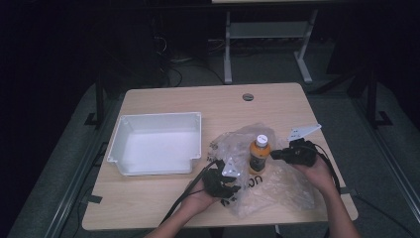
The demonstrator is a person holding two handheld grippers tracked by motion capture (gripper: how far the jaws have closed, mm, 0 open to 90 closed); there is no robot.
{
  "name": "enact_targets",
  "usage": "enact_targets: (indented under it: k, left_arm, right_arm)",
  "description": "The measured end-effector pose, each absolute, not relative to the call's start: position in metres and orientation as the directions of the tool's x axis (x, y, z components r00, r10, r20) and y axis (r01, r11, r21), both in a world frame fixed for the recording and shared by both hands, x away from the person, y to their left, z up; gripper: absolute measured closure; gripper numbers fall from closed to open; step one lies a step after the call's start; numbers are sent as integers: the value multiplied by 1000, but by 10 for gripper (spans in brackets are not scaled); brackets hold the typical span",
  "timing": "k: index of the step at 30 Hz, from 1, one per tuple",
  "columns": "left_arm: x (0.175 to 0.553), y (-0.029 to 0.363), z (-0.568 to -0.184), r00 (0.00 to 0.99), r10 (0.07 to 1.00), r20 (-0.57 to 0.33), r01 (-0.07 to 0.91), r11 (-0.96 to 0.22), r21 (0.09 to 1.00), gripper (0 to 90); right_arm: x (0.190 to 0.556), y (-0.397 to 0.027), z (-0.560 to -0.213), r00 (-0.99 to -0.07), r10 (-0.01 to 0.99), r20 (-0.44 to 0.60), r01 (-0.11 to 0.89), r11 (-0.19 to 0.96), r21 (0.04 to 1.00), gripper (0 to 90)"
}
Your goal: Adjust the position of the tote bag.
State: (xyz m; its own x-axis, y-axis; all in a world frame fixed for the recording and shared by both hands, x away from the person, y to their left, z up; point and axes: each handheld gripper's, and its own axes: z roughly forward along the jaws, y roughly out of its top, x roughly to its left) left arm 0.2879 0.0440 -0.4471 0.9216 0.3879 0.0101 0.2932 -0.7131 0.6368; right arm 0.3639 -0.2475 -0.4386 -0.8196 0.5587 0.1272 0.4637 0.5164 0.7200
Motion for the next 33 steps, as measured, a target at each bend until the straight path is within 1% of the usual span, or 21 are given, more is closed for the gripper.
enact_targets:
  k: [6,9,13,15,18,19,20,22,23,24,26,27,30,31,33]
  left_arm:
    - [293,42,-451,911,408,50,287,-719,633,649]
    - [299,43,-454,904,426,43,303,-707,639,651]
    - [303,44,-455,904,425,40,308,-714,629,651]
    - [303,45,-454,904,426,29,313,-707,635,646]
    - [301,49,-450,906,423,15,313,-694,649,636]
    - [301,49,-450,906,423,15,313,-694,649,633]
    - [301,52,-446,909,417,-1,317,-690,651,629]
    - [301,54,-443,911,413,-4,314,-686,657,622]
    - [301,54,-443,911,413,-4,314,-686,657,614]
    - [301,56,-439,914,406,-16,315,-683,660,606]
    - [301,59,-435,911,410,-31,323,-666,672,594]
    - [301,59,-435,911,410,-31,323,-666,672,585]
    - [303,63,-428,914,402,-52,326,-653,684,565]
    - [303,63,-426,916,398,-52,323,-654,684,549]
    - [303,65,-421,920,389,-55,317,-652,689,530]
  right_arm:
    - [380,-246,-450,-798,586,140,496,508,704,895]
    - [386,-244,-452,-790,595,146,512,510,691,895]
    - [388,-242,-454,-791,595,141,515,524,679,894]
    - [388,-241,-455,-785,600,155,530,520,670,888]
    - [383,-246,-450,-793,587,163,514,500,697,817]
    - [383,-246,-450,-793,587,163,514,500,697,817]
    - [379,-249,-445,-800,571,182,505,477,719,786]
    - [375,-251,-440,-808,566,163,483,477,735,754]
    - [375,-251,-440,-808,566,163,483,477,735,754]
    - [369,-255,-434,-809,564,168,478,463,746,708]
    - [364,-258,-431,-811,559,172,470,449,760,671]
    - [364,-258,-431,-811,559,172,470,449,760,671]
    - [357,-262,-426,-813,555,177,464,432,774,598]
    - [354,-264,-423,-810,559,177,463,426,777,557]
    - [352,-266,-421,-809,560,176,462,422,780,527]
